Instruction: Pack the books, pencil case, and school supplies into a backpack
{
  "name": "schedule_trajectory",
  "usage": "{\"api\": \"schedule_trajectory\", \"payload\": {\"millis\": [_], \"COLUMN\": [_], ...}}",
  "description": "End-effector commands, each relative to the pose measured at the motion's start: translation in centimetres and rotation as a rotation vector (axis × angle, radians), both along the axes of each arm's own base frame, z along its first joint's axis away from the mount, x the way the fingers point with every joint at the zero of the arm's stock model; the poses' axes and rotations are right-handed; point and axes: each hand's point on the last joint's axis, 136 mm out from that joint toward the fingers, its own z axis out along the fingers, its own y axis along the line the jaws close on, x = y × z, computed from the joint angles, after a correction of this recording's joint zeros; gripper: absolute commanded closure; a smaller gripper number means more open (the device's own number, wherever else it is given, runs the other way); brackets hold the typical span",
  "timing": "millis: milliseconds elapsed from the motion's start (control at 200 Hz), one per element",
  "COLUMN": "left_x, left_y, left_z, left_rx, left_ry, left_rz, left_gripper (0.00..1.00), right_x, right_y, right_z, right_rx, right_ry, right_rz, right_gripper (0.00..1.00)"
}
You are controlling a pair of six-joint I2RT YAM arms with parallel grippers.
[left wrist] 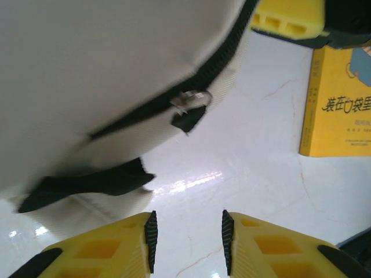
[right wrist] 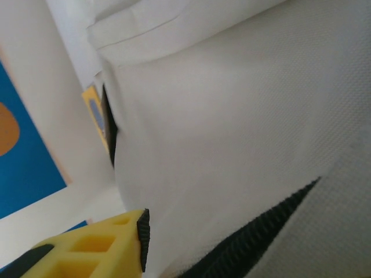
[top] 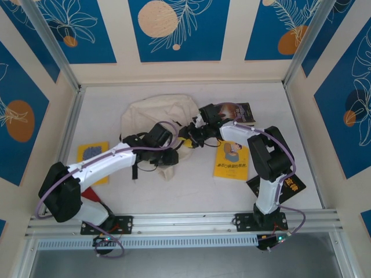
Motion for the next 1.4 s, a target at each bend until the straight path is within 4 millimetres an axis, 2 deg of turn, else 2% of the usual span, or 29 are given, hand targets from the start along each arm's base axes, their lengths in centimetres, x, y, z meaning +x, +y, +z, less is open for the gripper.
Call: {"api": "schedule_trajectory", "payload": {"millis": [0, 90, 285, 465, 680, 745, 1045, 1195, 1395], "left_x": [0.7, 1.5, 3.7, 5.4, 7.0, 7.3, 6.5, 5.8, 4.3], "left_y": [-0.2, 0.1, 0.5, -0.6, 0.5, 0.5, 1.5, 2.2, 3.3], "left_z": [0.6, 0.3, 0.6, 0.5, -0.1, 0.0, 0.4, 0.2, -0.2], "left_rx": [-0.028, -0.004, 0.031, 0.032, 0.102, 0.1, 0.121, 0.136, 0.172], "left_ry": [-0.059, -0.088, -0.184, -0.22, -0.265, -0.278, -0.284, -0.275, -0.234], "left_rz": [0.03, 0.051, 0.103, 0.098, 0.167, 0.175, 0.165, 0.157, 0.124], "left_gripper": [0.63, 0.63, 0.57, 0.56, 0.59, 0.64, 0.9, 1.0, 1.0], "right_x": [1.1, 1.3, 1.2, 1.0, 0.8, 0.7, 0.9, 1.1, 1.3], "right_y": [1.7, 2.0, 2.0, 2.0, 2.0, 2.0, 1.4, 0.9, -0.5], "right_z": [3.0, 3.6, 3.1, 3.2, 3.3, 3.2, 2.2, 1.8, 0.5], "right_rx": [0.115, 0.134, 0.126, 0.136, 0.139, 0.137, 0.095, 0.055, -0.038], "right_ry": [-0.026, -0.025, -0.01, -0.004, -0.006, -0.001, -0.001, -0.003, 0.003], "right_rz": [0.013, 0.015, 0.002, 0.002, 0.005, 0.005, -0.02, -0.042, -0.097], "right_gripper": [0.62, 0.64, 0.65, 0.67, 0.68, 0.69, 0.73, 0.75, 0.82]}}
